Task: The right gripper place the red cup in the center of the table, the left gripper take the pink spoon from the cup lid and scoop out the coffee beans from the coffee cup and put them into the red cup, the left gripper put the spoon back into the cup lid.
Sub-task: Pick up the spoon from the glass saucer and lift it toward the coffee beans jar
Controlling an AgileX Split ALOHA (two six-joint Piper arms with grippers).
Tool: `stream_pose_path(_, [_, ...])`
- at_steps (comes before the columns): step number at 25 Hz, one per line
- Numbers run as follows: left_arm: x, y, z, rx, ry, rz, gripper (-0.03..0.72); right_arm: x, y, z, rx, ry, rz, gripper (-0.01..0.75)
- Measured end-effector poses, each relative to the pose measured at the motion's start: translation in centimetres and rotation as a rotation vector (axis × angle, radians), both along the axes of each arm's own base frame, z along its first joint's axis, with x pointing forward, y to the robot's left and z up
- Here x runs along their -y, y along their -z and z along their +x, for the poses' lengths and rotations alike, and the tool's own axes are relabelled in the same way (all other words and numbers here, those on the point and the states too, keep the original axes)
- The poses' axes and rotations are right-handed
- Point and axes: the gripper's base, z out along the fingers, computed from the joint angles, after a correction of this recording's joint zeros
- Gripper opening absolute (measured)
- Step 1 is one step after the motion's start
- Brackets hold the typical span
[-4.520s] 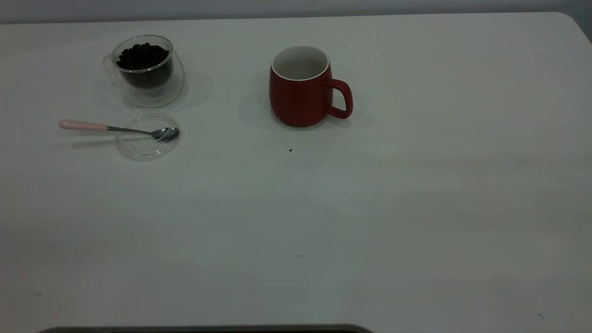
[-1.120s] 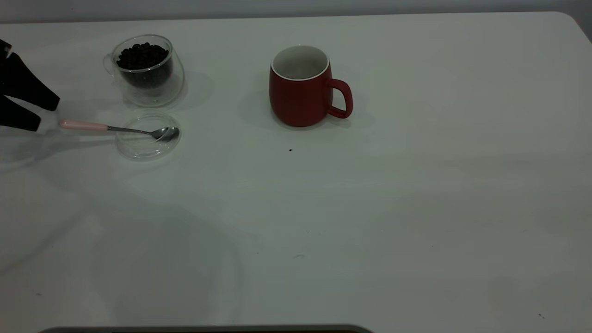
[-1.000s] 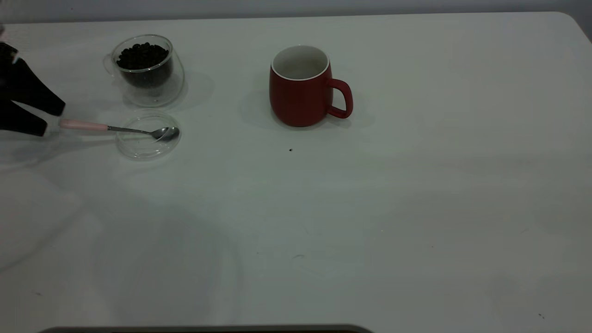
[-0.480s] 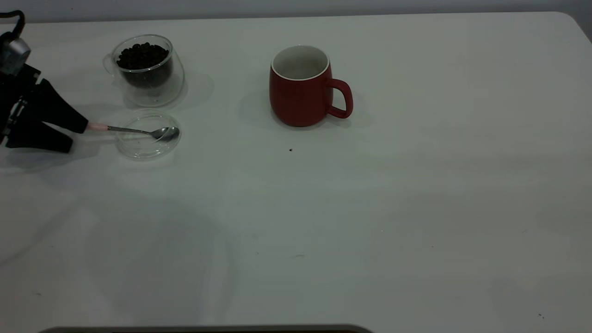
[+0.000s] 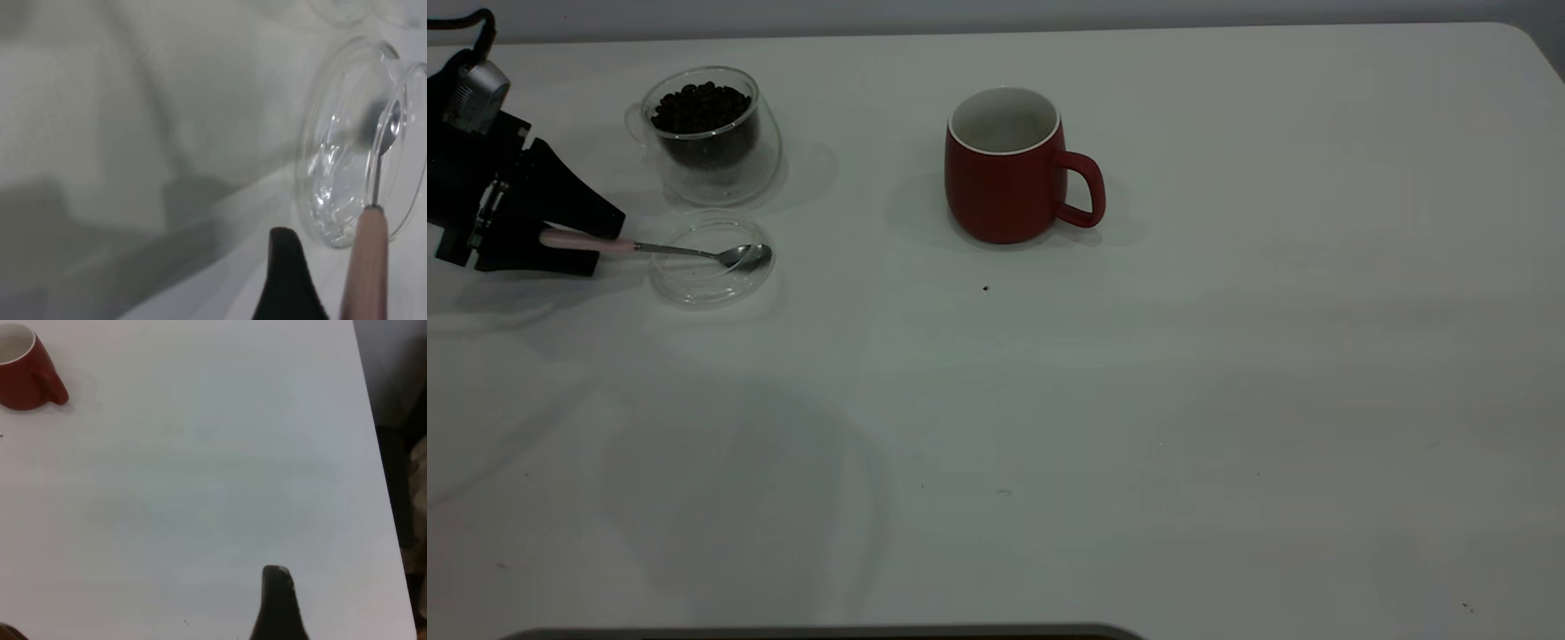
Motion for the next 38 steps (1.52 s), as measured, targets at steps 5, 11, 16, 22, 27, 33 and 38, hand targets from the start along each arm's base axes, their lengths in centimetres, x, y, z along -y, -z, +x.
stream_pose_path(5, [0.0,0.0,-0.1,-0.007,0.011,0.006,0.429,0.0,0.0,0.0,0.000,0.000,0.000,0.589])
stream_pose_path(11, [0.1,-0.2,-0.3,-0.017,0.019,-0.025,0.213,0.0,0.0,0.0,-0.001,0.000,0.000,0.589])
stream_pose_path(16, [0.3,-0.9,-0.3,-0.028,0.028,-0.068,0.125,0.0,0.0,0.0,-0.001,0.000,0.000,0.589])
stream_pose_path(22, [0.2,-1.0,-0.5,-0.040,0.036,-0.083,0.125,0.0,0.0,0.0,-0.001,0.000,0.000,0.589])
stream_pose_path(27, [-0.4,-1.7,-0.1,-0.025,0.051,-0.088,0.123,0.0,0.0,0.0,-0.001,0.000,0.000,0.589])
stream_pose_path(33, [-1.0,-3.2,1.2,0.010,0.052,-0.077,0.123,0.0,0.0,0.0,-0.001,0.000,0.000,0.589])
stream_pose_path(38, [-1.4,-5.4,2.0,0.056,0.064,-0.040,0.123,0.0,0.0,0.0,-0.001,0.000,0.000,0.589])
